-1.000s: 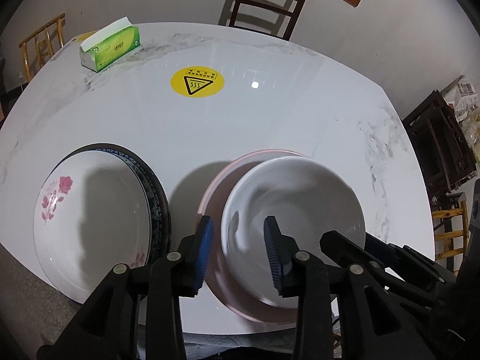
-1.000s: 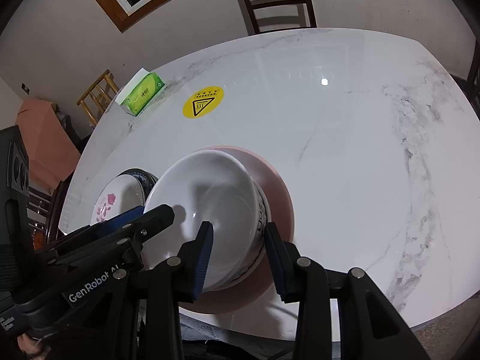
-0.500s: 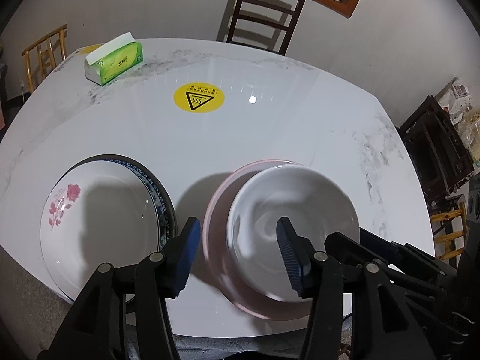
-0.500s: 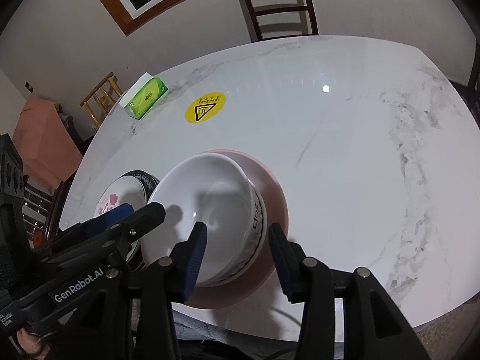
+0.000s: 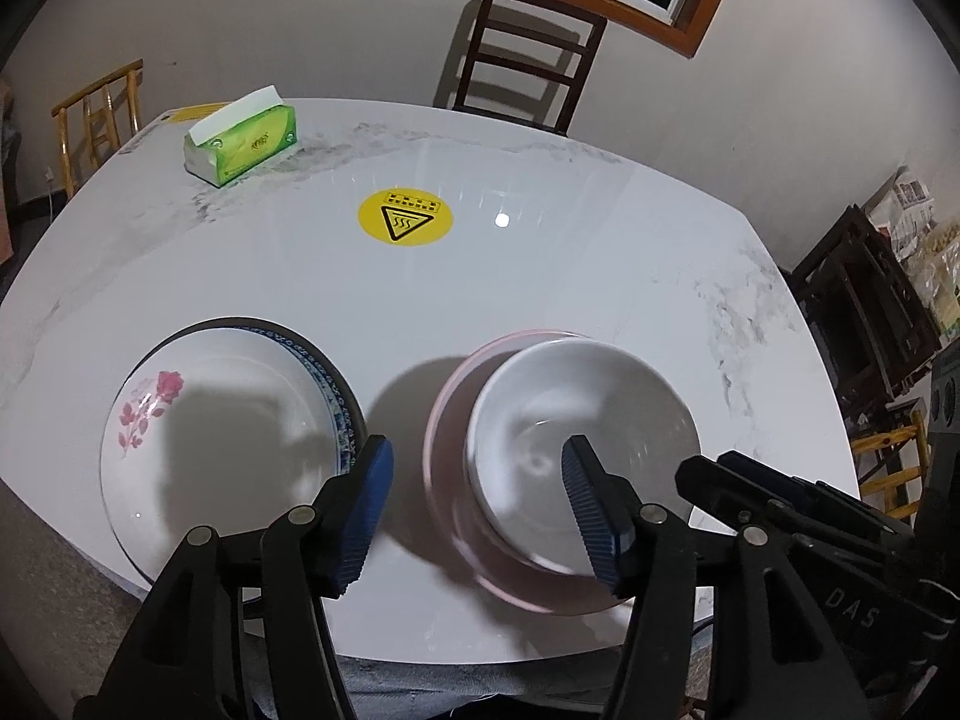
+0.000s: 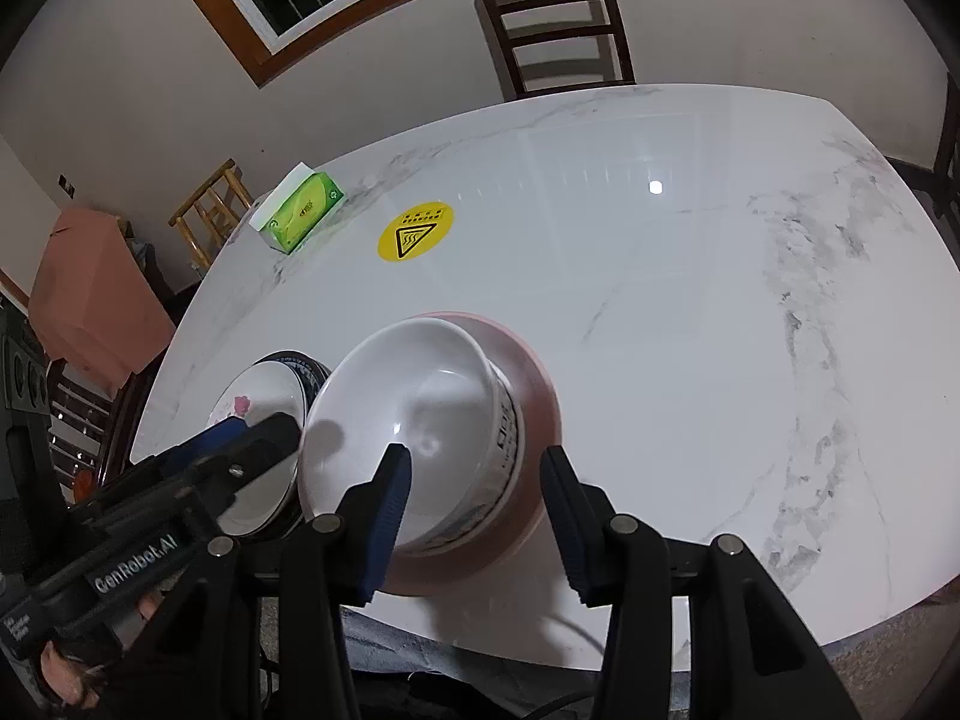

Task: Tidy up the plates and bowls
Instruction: 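Grasp the rim of the pink bowl holding the nested bowls with both grippers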

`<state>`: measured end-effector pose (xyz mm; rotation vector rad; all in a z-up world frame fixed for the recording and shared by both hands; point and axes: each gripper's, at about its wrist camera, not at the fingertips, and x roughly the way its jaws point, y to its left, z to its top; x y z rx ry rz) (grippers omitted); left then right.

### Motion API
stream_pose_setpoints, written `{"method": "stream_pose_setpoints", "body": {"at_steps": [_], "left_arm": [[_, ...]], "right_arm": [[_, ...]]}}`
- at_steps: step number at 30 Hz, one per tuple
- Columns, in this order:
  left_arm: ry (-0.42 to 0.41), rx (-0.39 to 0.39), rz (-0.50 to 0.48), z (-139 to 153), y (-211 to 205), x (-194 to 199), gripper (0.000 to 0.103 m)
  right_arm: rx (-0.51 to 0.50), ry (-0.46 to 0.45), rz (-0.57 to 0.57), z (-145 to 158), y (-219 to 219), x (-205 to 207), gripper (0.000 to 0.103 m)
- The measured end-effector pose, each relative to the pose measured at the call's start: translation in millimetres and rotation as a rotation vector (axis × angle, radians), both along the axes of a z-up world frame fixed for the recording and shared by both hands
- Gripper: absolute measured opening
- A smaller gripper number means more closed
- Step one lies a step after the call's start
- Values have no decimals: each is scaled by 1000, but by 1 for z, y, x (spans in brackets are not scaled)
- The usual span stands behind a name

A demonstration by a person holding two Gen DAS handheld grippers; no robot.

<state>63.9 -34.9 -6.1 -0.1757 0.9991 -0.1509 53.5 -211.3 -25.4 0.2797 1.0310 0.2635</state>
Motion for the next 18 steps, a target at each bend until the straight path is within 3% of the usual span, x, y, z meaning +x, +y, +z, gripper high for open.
{"method": "stream_pose_setpoints", "body": {"at_steps": [11,18], "left_arm": [[39,-90,65,2,32,-4,57],[105,-157,98,-7,44,-3,56]], "right_arm": [[27,38,-53,-6,-24,-5,46],[53,71,-84,-10,-36,-6,46]]}}
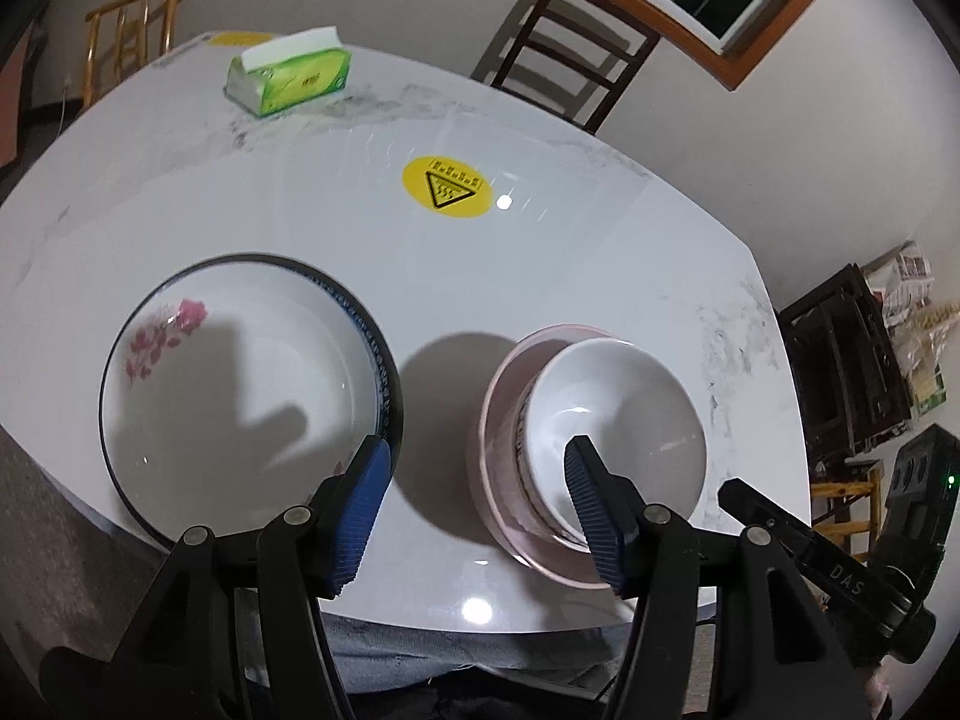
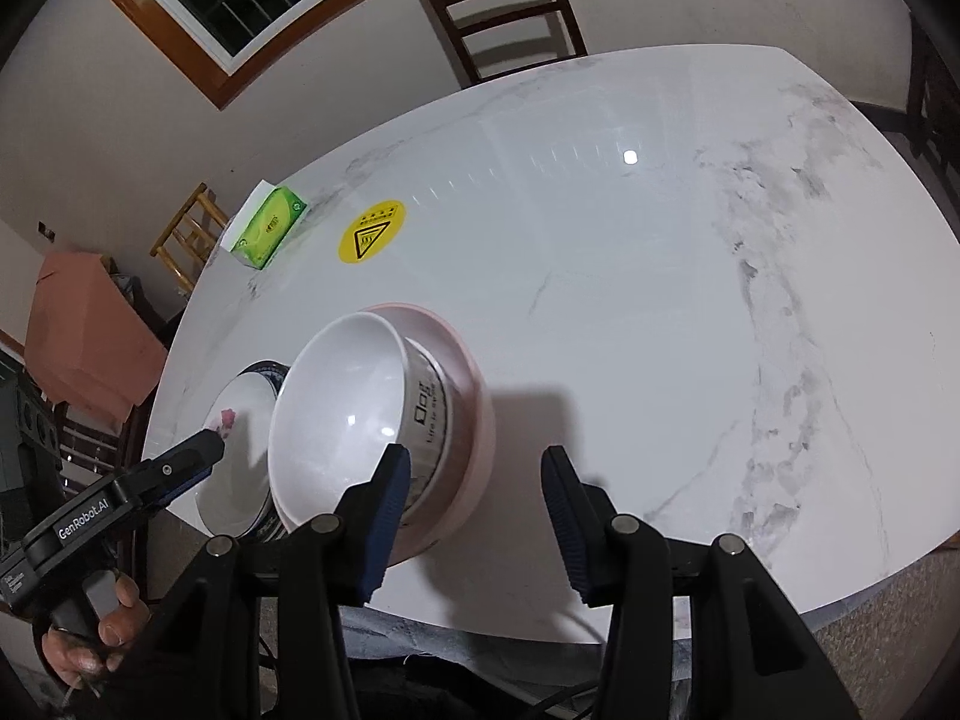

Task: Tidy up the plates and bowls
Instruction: 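Grasp the rim of the pink bowl holding the nested bowls with both grippers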

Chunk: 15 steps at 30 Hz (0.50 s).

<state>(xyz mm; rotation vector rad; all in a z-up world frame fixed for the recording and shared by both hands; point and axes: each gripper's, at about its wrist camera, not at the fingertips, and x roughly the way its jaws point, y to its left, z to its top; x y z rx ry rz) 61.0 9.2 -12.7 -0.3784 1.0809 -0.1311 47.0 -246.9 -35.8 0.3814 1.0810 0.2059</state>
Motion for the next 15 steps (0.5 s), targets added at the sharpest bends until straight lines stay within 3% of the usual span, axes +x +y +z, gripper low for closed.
{"method": "stream_pose_setpoints", "body": {"at_steps": [7,15], "left_arm": [[73,-42,42,-12,9,2,55],[118,-24,59,-22,9,5,55]], "right_arm": [[-5,26,-14,-5,0,2,46],[-6,59,-5,-13,3,5,46]]}}
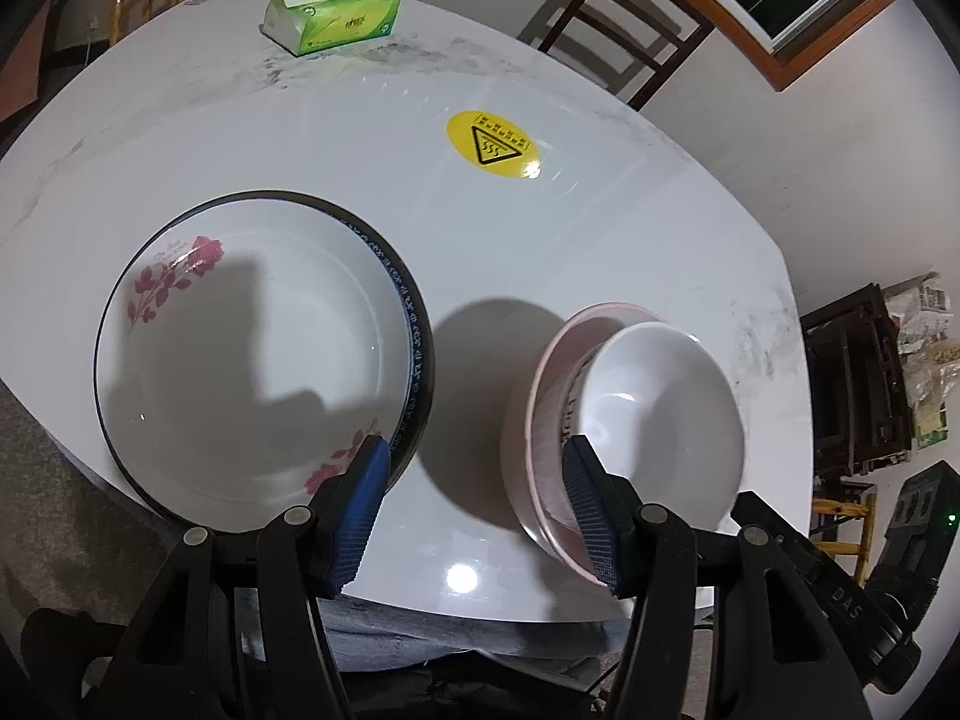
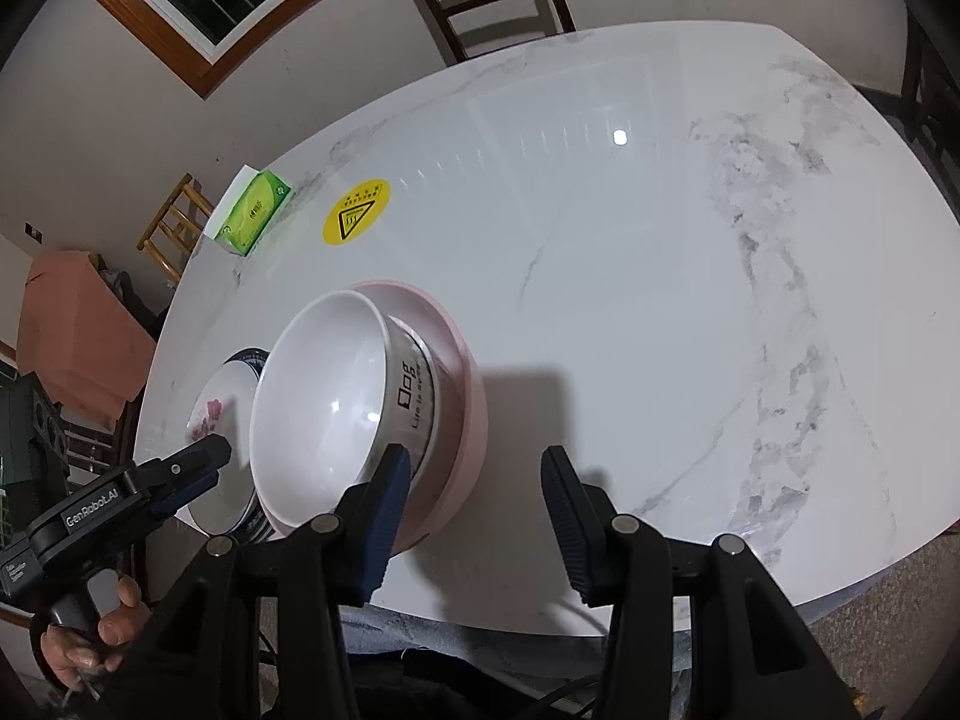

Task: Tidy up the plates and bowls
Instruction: 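Grasp the rim of the pink bowl holding the nested bowls with both grippers, then lift the pink bowl stack and carry it over the plate stack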

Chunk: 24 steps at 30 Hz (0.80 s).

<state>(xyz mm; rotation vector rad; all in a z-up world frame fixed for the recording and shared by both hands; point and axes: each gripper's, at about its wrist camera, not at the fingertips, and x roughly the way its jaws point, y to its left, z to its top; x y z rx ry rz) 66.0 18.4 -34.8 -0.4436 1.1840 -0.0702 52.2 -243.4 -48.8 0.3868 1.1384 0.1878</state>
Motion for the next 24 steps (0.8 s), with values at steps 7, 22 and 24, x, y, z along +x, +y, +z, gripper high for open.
{"method": "stream_pose_setpoints", "body": {"at_steps": [7,22,24], "left_arm": [[31,20,-2,-11,-1,5,47],[59,16,-30,-28,-11,18,38],[60,12,-32,-30,-12,19,37]], "right_arm": [[-21,11,5,-5,3,4,46],[-61,60,-5,-23,7,18,46],[-67,56,-1,-23,9,19,46]]}}
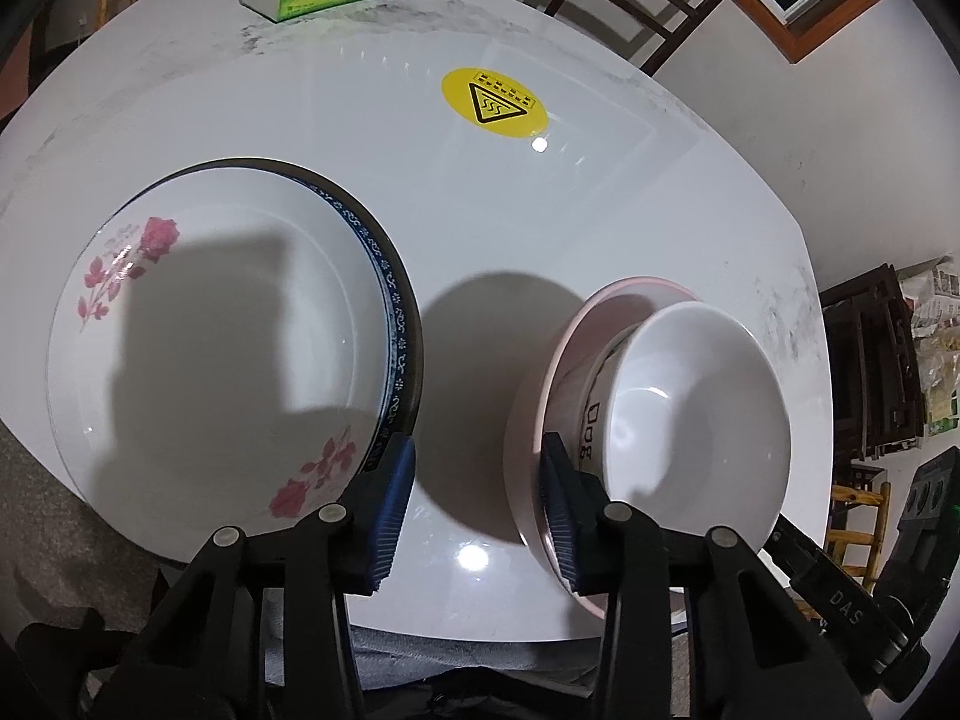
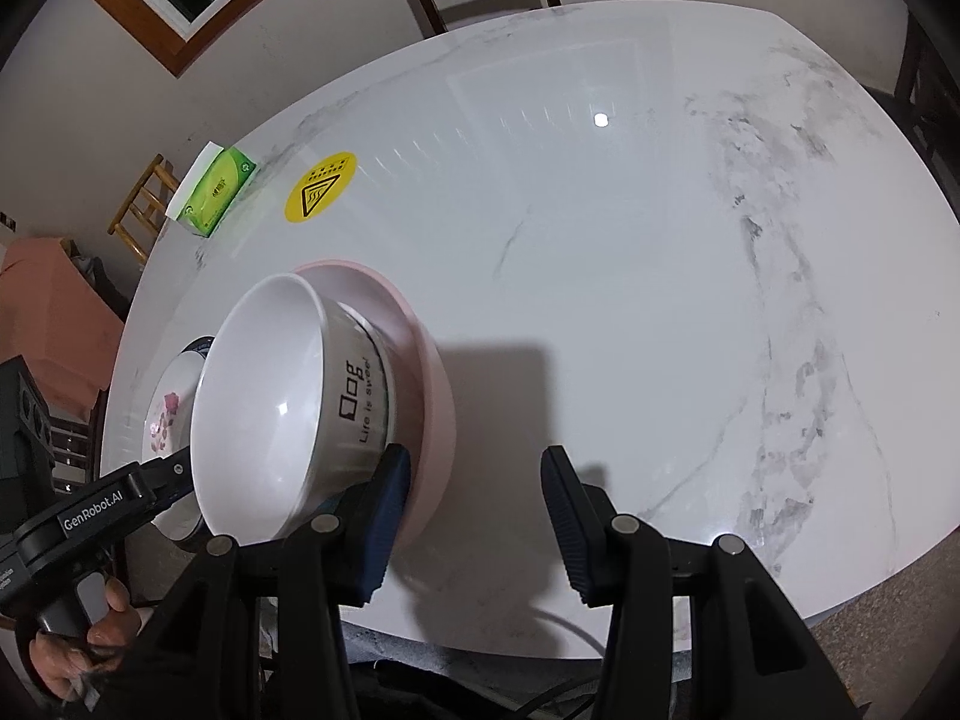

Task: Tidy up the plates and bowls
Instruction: 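Lift the pink bowl stack and carry it over the plate stack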

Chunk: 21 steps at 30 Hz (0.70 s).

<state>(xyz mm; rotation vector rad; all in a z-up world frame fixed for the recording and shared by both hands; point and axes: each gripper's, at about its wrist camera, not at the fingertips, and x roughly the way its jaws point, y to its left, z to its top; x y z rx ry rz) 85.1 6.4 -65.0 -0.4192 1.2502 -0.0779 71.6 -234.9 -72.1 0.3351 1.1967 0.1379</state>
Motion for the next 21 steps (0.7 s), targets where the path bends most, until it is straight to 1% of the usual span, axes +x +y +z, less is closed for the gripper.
{"method": "stream_pose_setpoints", "body": {"at_steps": [5,11,13,16,21], "left_arm": [[18,-1,-5,-7,-4,3,35],[10,-13,7,-10,-3,4,34],[3,-16,7,-9,-3,6,31],[-20,2,-8,-7,-7,5,25],[-60,36,-35,-3,-15,4,14]], "right_arm": [[-21,1,2,-4,6,6,46],[-62,-4,6,-7,11,11,46],[-79,-5,11,-8,14,13,46],[-96,-9,14,-9,16,14,46],[-78,-12,9,-10,14,14,46]]}}
